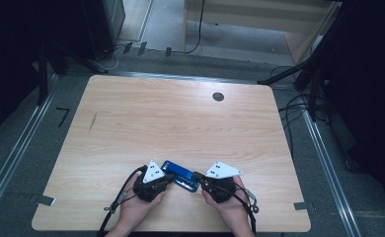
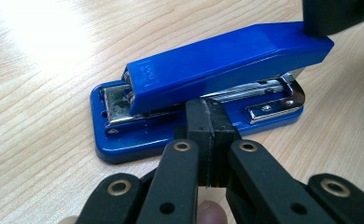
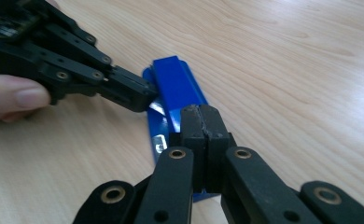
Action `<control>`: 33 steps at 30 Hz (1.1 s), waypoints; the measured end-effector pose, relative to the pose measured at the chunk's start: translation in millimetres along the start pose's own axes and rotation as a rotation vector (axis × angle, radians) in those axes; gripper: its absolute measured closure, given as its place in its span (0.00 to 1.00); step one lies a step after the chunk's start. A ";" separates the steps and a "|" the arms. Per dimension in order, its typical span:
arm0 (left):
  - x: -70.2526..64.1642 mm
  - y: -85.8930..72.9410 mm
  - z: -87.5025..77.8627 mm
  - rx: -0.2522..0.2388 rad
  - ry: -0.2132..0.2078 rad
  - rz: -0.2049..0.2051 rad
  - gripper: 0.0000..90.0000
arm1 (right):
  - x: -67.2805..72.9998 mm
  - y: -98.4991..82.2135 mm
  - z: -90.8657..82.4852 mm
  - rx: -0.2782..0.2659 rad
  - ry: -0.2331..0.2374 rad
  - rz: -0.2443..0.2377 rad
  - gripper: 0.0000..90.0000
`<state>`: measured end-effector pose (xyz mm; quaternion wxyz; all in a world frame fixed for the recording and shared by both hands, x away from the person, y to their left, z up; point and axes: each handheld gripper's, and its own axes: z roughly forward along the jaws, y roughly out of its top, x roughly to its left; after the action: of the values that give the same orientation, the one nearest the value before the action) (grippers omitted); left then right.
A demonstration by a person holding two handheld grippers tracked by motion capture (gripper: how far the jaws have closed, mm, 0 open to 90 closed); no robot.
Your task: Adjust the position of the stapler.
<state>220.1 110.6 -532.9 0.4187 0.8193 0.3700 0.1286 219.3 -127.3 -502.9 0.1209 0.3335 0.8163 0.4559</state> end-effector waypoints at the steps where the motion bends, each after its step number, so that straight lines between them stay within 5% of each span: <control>1: 0.0 0.0 -0.1 0.001 0.000 0.000 1.00 | 0.4 -1.4 -0.1 -0.009 0.003 0.006 1.00; 12: 0.1 0.0 -0.2 0.000 0.004 -0.002 1.00 | 2.9 -4.5 1.3 -0.013 -0.018 0.022 1.00; 17: 1.1 0.0 -0.2 -0.003 0.008 -0.012 1.00 | 4.7 -3.6 -2.0 -0.063 0.005 0.038 1.00; 33: 2.3 -0.9 -1.7 -0.004 0.001 -0.011 1.00 | 15.0 -12.8 -13.2 -0.057 -0.048 0.033 1.00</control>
<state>220.4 113.6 -532.7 0.4207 0.8164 0.3746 0.1274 195.8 -130.9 -504.5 0.1426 0.3541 0.7942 0.4728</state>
